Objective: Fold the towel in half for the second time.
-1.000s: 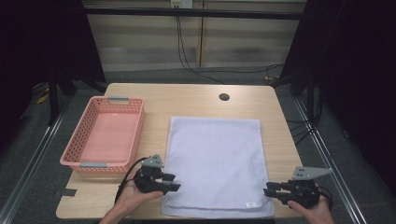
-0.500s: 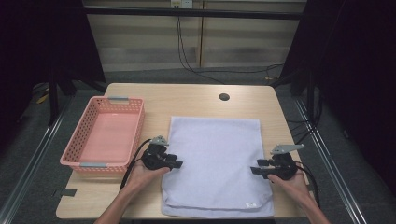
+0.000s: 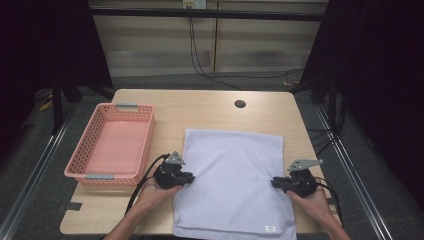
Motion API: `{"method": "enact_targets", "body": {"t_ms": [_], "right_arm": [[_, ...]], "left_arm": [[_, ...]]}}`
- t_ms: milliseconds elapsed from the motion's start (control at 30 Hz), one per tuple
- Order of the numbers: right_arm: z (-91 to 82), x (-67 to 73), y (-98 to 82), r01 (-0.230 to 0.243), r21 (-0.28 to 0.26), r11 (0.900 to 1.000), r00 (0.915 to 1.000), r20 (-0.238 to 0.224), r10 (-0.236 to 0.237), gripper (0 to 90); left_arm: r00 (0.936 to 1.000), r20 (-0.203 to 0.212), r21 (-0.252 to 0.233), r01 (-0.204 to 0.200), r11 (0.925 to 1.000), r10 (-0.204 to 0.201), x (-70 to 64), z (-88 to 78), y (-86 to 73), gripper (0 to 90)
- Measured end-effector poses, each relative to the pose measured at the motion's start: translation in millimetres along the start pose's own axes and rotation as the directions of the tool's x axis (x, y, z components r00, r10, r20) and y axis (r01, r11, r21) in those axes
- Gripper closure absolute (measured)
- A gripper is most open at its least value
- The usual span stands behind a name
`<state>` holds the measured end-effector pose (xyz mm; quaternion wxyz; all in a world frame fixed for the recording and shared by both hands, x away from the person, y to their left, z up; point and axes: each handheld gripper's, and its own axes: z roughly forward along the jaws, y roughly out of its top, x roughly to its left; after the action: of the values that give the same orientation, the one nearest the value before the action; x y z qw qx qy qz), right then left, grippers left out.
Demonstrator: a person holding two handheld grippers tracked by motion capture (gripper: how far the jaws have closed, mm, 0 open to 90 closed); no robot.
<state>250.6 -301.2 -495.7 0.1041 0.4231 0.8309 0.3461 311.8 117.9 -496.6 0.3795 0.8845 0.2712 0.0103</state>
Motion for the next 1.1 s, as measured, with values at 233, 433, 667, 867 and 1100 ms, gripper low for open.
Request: {"method": "enact_targets", "body": {"t_ms": [233, 433, 667, 867, 1100], "right_arm": [[-13.6, 9.2, -12.9, 0.013, 0.031, 0.999, 0.9985, -0.053, -0.012, 80.0], [-28.2, 28.1, -27.3, 0.071, 0.062, 0.996, 0.9931, -0.097, -0.065, 78.1], [-37.7, 34.6, -30.6, 0.047, 0.049, 0.998, 0.9922, -0.118, -0.041, 65.7], [-39.9, -2.2, -3.5, -0.017, -0.080, 0.997, 0.9998, -0.010, 0.016, 57.4], [-25.1, -41.6, 33.8, 0.006, -0.129, 0.992, 0.9977, 0.068, 0.003, 55.4]], "left_arm": [[0.9979, 0.057, 0.035, 0.028, 0.9990, -0.030, -25.6, -11.9, -14.9, 78.8], [0.9950, 0.100, 0.067, 0.000, 0.9978, -0.007, -49.2, -24.1, -29.5, 73.1], [0.9944, 0.096, -0.006, 0.045, 0.9990, -0.044, -32.9, -29.9, -13.7, 65.5], [0.9970, 0.044, -0.125, 0.069, 0.9898, -0.064, 14.8, -23.5, 23.3, 62.5], [0.9906, -0.052, -0.164, 0.116, 0.9796, -0.126, 50.6, -12.4, 36.8, 58.6]]}}
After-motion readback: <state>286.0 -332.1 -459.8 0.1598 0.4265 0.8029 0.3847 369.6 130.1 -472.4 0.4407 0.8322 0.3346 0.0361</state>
